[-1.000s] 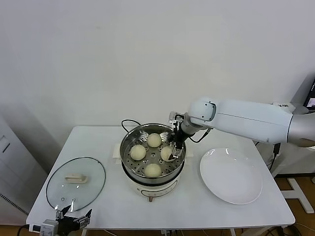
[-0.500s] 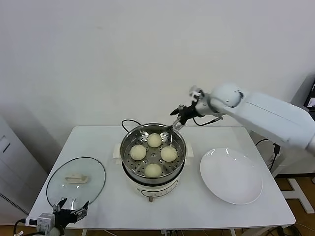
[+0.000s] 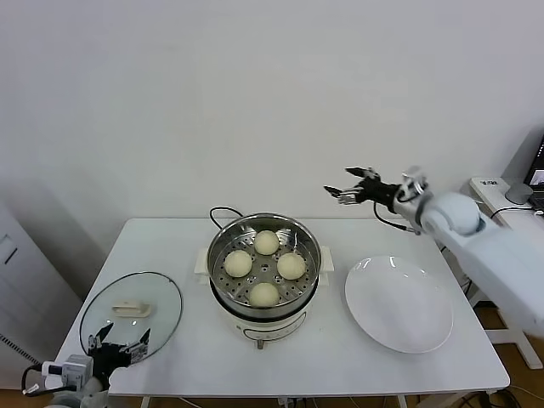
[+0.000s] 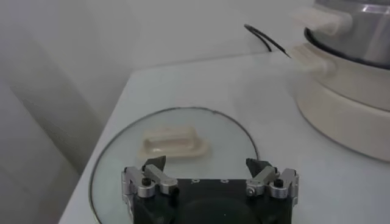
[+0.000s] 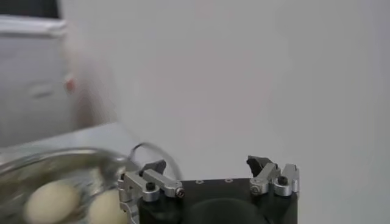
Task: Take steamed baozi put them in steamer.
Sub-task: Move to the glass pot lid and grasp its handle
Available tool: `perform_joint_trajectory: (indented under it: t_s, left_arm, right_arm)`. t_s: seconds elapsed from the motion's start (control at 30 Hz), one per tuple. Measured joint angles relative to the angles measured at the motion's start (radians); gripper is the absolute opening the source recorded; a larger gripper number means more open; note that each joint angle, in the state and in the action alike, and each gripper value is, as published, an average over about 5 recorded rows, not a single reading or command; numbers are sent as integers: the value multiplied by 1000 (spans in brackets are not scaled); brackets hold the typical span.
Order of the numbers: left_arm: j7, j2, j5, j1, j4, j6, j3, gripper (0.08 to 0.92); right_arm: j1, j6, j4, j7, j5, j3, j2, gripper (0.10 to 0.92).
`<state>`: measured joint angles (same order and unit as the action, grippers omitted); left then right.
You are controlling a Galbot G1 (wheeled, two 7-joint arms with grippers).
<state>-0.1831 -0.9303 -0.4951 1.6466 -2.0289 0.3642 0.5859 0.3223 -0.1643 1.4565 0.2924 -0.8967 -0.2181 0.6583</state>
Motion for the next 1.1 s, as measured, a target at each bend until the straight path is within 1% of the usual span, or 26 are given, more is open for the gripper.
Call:
perform_joint_trajectory:
  t_s: [0.27,0.53,0.83,1.1]
  left_arm:
    - [38,2,115,-24,50,-60,9,823]
    - [51,-12,418,-47,157,-203,24,823]
    - [5,-45,856,-88,332,-411,36,823]
    - [-60,-77,1193,-131,466,-564,50,823]
  right_arm:
    - [345,136,23,-71,83,329,81,823]
    - [601,207,35,-99,199,582,218,823]
    - [786,258,39,-99,328,762,375,823]
    - [863,278,31,-98,390,844,469,823]
